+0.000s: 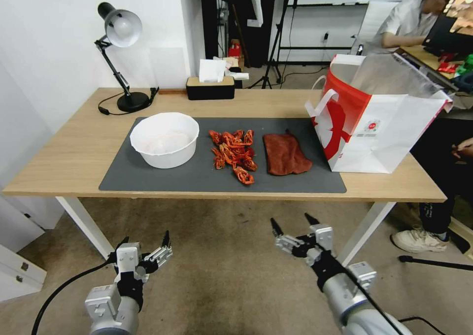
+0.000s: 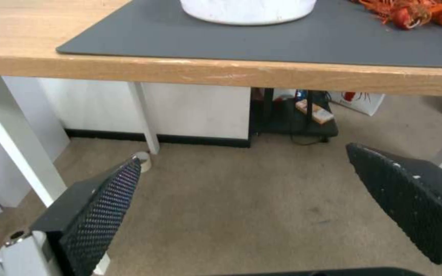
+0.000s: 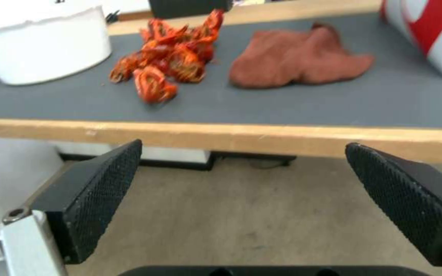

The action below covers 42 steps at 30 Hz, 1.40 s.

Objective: Sweep shrimp from table into container with towel, then put container into takeout bag.

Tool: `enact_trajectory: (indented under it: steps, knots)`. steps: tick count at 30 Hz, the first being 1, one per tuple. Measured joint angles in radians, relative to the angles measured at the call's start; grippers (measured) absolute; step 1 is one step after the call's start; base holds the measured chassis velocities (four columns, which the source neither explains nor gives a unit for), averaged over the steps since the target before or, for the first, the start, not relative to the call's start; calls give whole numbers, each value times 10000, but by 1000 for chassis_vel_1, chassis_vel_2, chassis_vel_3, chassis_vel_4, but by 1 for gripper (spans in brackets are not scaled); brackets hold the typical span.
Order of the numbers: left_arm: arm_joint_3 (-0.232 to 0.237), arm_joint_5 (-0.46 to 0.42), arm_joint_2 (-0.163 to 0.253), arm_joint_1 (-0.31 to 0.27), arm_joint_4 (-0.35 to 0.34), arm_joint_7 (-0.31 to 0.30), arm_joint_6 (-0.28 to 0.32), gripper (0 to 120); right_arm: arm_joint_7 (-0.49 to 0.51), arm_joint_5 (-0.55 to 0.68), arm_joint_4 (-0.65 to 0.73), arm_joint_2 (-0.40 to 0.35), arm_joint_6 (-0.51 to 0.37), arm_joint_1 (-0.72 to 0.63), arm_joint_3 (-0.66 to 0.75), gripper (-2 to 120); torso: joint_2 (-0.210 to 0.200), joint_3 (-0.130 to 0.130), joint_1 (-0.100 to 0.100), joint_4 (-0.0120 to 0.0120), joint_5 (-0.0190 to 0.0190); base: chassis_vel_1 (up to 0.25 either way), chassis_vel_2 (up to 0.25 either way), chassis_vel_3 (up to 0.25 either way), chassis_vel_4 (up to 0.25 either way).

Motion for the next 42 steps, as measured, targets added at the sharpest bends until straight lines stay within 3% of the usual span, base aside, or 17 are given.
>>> enact_trajectory:
  steps: [10, 13, 17, 19, 20, 22, 25, 26, 28, 29, 32, 33, 35, 37, 39, 40, 42]
  knots:
    - [-168, -1, 100, -207, 48, 57, -707, 100, 42, 21, -52, 46, 118, -53, 52, 100, 0, 1, 0, 2, 2, 0, 0, 0, 0]
    - [-722, -75, 571, -755, 209, 578, -1864, 100, 5, 41, -114, 8, 326, -65, 65, 100, 0, 1, 0, 2, -2, 0, 0, 0, 0]
    - [-1332, -404, 1293, -1320, 237, 1648, -2398, 100, -49, 46, -121, -23, 361, -69, 87, 100, 0, 0, 1, 3, 0, 0, 0, 0, 0]
    - [-1685, -1014, 2450, -1969, 494, 2766, -2857, 100, -77, 27, -169, -44, 432, -98, 61, 100, 0, 0, 0, 0, -2, 0, 0, 0, 0]
    - [-1685, -1014, 2450, -1969, 494, 2766, -2857, 100, -77, 27, -169, -44, 432, -98, 61, 100, 0, 0, 0, 0, -2, 0, 0, 0, 0]
    - [-1745, -1405, 3228, -2351, 797, 3154, -2998, 100, -117, -22, -205, -51, 510, -128, 8, 100, -1, 0, 0, -2, 1, 0, 0, 0, 0]
    - [-1741, -1948, 5153, -3190, 1410, 3587, -2972, 100, -148, -114, -198, -78, 516, -149, -74, 100, 0, 0, 3, 3, -4, 0, 0, 0, 0]
    - [-1741, -1948, 5153, -3190, 1410, 3587, -2972, 100, -148, -114, -198, -78, 516, -149, -74, 100, 0, 0, 3, 3, -4, 0, 0, 0, 0]
    - [-1678, -2497, 6848, -3712, 1721, 3805, -2829, 100, -163, -176, -86, -107, 516, -190, -67, 100, 0, 0, 3, 3, -5, 0, 0, 0, 0]
    - [-1678, -2497, 6848, -3712, 1721, 3805, -2829, 100, -163, -176, -86, -107, 516, -190, -67, 100, 0, 0, 3, 3, -5, 0, 0, 0, 0]
    - [-1341, -3296, 9262, -4676, 2604, 4072, -2793, 100, -172, -280, 16, -98, 516, -272, -54, 100, 0, 0, 3, -1, 1, 0, 0, 0, 0]
    - [-1341, -3296, 9262, -4676, 2604, 4072, -2793, 100, -172, -280, 16, -98, 516, -272, -54, 100, 0, 0, 3, -1, 1, 0, 0, 0, 0]
    - [-620, -4063, 10686, -5918, 3511, 4546, -3104, 100, -173, -434, 26, -11, 516, -334, -123, 100, -1, 0, 3, 0, -3, 0, 0, 0, 0]
    - [-278, -4231, 11063, -6369, 3737, 4769, -3156, 100, -173, -495, 27, 23, 516, -357, -161, 100, -1, 0, 3, -1, 3, 0, 0, 0, 0]
    - [1454, -4454, 11972, -8092, 4404, 5648, -3173, 100, -168, -686, 26, 146, 516, -381, -280, 100, -1, 0, 3, -1, 2, 0, 0, 0, 0]
    - [1454, -4454, 11972, -8092, 4404, 5648, -3173, 100, -168, -686, 26, 146, 516, -381, -280, 100, -1, 0, 3, -1, 2, 0, 0, 0, 0]
    - [3091, -4443, 12342, -9911, 5115, 6337, -3203, 100, -162, -811, -16, 223, 516, -377, -356, 100, -1, 1, 3, 0, -3, 0, 0, 0, 0]
